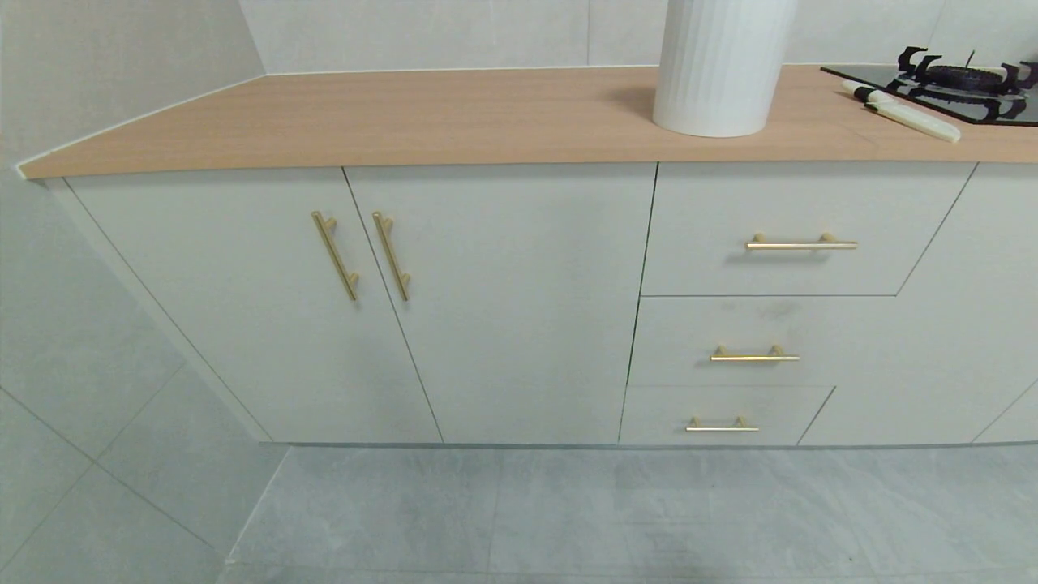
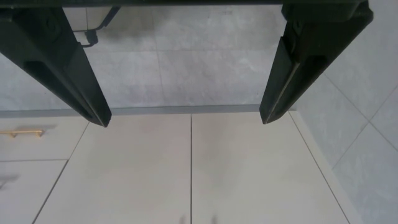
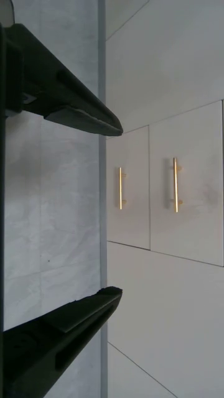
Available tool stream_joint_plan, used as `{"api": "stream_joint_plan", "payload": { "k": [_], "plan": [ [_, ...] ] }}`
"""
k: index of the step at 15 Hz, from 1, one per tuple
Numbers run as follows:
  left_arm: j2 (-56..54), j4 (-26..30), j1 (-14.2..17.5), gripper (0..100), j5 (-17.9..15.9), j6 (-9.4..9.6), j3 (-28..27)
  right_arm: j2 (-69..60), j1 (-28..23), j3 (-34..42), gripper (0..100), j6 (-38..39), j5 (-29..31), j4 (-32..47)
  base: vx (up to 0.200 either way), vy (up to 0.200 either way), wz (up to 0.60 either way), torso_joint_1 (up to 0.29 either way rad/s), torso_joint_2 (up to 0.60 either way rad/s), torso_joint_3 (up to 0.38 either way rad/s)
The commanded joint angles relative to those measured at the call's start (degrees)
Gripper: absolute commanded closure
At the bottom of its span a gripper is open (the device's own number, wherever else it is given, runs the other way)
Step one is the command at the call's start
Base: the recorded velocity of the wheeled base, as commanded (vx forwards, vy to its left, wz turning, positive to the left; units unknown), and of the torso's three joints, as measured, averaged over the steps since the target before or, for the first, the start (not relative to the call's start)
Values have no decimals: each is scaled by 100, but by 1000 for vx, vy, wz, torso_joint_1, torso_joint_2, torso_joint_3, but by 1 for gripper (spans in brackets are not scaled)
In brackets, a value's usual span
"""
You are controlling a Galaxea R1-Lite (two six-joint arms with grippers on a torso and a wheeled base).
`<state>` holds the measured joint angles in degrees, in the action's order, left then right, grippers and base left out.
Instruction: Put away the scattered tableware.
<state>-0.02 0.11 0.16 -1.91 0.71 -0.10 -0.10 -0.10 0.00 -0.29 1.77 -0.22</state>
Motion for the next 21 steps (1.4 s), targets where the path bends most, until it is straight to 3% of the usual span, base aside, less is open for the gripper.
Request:
{"api": "stream_joint_plan", "payload": {
  "k": [1,10,21],
  "plan": [
    [2,-2,2,0,-2,0,1,10,1,0,0,3,-1,4,0,0,0,0,0,0],
    [2,-2,2,0,-2,17,1,19,1,0,0,-6,-1,4,0,0,0,0,0,0],
    [2,-2,2,0,-2,8,1,19,1,0,0,-6,-1,4,200,0,0,2,0,2]
  ]
}}
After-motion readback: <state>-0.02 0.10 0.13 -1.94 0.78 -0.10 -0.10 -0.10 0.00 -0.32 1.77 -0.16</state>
